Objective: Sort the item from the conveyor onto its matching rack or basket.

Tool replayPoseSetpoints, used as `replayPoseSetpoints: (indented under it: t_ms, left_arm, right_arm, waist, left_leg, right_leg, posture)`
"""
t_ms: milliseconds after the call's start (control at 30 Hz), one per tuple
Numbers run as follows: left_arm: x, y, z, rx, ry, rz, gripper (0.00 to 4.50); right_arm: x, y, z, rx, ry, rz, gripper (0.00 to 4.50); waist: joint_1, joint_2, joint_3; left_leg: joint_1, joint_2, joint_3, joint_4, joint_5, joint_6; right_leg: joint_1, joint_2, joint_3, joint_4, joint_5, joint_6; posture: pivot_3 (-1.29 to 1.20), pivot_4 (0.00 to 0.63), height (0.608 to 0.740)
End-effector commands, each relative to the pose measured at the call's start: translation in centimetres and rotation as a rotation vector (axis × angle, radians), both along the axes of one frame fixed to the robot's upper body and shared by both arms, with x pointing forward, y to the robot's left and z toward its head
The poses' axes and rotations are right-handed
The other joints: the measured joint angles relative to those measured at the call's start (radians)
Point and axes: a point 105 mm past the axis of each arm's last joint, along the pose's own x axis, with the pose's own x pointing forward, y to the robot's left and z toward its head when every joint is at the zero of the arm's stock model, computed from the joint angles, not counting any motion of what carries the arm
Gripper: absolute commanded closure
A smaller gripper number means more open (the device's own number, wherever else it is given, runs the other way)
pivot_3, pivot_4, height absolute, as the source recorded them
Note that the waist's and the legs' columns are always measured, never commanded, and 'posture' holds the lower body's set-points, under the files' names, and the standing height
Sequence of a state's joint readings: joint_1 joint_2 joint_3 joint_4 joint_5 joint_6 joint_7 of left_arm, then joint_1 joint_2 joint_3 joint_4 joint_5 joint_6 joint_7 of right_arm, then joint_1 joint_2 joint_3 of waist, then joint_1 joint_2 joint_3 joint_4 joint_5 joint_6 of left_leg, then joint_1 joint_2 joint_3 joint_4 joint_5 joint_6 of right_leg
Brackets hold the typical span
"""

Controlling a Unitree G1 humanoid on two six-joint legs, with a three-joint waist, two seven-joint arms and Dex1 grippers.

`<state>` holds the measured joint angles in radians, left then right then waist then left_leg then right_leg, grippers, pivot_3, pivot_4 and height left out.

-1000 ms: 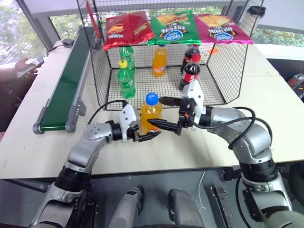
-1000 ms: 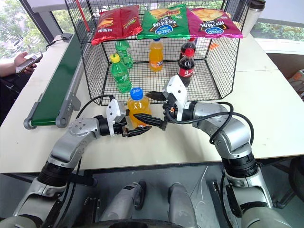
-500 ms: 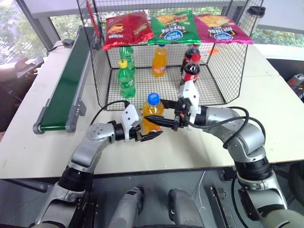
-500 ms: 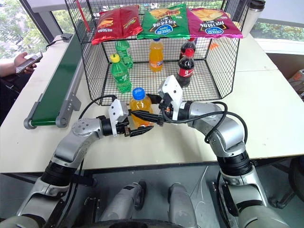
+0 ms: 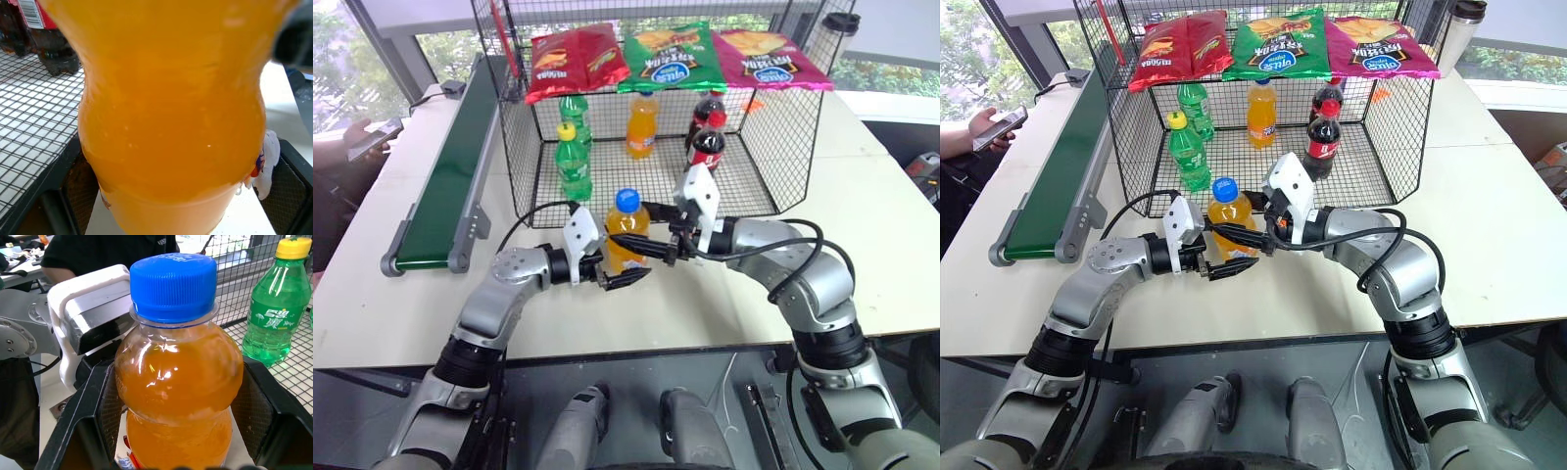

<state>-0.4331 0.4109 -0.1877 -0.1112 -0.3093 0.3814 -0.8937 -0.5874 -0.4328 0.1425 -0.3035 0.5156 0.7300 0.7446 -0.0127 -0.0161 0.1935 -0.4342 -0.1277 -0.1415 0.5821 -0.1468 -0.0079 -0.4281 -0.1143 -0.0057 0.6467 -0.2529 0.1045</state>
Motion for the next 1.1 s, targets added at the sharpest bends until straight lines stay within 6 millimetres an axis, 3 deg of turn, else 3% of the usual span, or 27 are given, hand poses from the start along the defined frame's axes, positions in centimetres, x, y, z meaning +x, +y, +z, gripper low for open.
replayPoseSetpoints:
  t_ms: [33, 200, 433, 533, 767, 1100]
  left_arm:
    - [0.1, 0.6, 1.1, 0.003, -0.060, 0.029, 0.05]
    - [-0.3, 3.4, 1.2, 0.023, -0.049, 0.099, 0.05]
    - [0.1, 6.6, 2.8, -0.030, -0.117, 0.306, 0.05]
    - [0.5, 8.0, 4.0, -0.092, -0.150, 0.429, 0.05]
    - [1.2, 7.8, 4.9, -0.185, -0.172, 0.549, 0.05]
    - [1.1, 6.9, 3.3, -0.163, -0.162, 0.589, 0.05]
  right_arm:
    - [0.1, 0.1, 2.2, 0.037, -0.081, -0.010, 1.96]
    - [1.9, -0.5, 2.9, 0.066, -0.100, -0.114, 1.96]
    - [4.1, -1.2, 3.7, 0.097, -0.128, -0.235, 1.96]
    - [6.5, -1.9, 4.4, 0.111, -0.167, -0.366, 1.96]
    - [9.6, -2.3, 5.0, 0.134, -0.221, -0.509, 1.96]
    - [12.3, -0.5, 4.7, 0.175, -0.243, -0.573, 1.96]
  waist:
    - [0.000, 0.000, 0.000]
    - [-0.005, 0.000, 0.000]
    - [0.001, 0.000, 0.000]
    - [-0.001, 0.000, 0.000]
    - [-0.001, 0.000, 0.000]
    - [-0.007, 0.000, 0.000]
  left_leg:
    - [0.000, 0.000, 0.000, 0.000, 0.000, 0.000]
    - [0.000, 0.000, 0.000, 0.000, 0.000, 0.000]
    - [0.000, 0.000, 0.000, 0.000, 0.000, 0.000]
    - [0.000, 0.000, 0.000, 0.000, 0.000, 0.000]
    - [0.000, 0.000, 0.001, 0.000, 0.000, -0.001]
    - [0.001, 0.001, 0.001, 0.000, 0.001, -0.001]
  right_leg:
    - [0.000, 0.000, 0.000, 0.000, 0.000, 0.000]
    - [0.000, 0.000, 0.000, 0.001, 0.000, 0.000]
    - [0.000, 0.001, 0.000, 0.000, 0.000, 0.000]
    - [0.000, 0.001, 0.000, 0.001, 0.000, -0.001]
    - [0.000, 0.003, 0.001, 0.001, 0.003, 0.002]
    - [0.000, 0.006, 0.002, 0.001, 0.003, 0.001]
  posture:
    - [0.00, 0.150, 0.739]
    - [0.00, 0.150, 0.739]
    - [0.00, 0.150, 0.739]
    - [0.00, 0.150, 0.739]
    - [0.00, 0.150, 0.739]
    - [0.00, 0.150, 0.739]
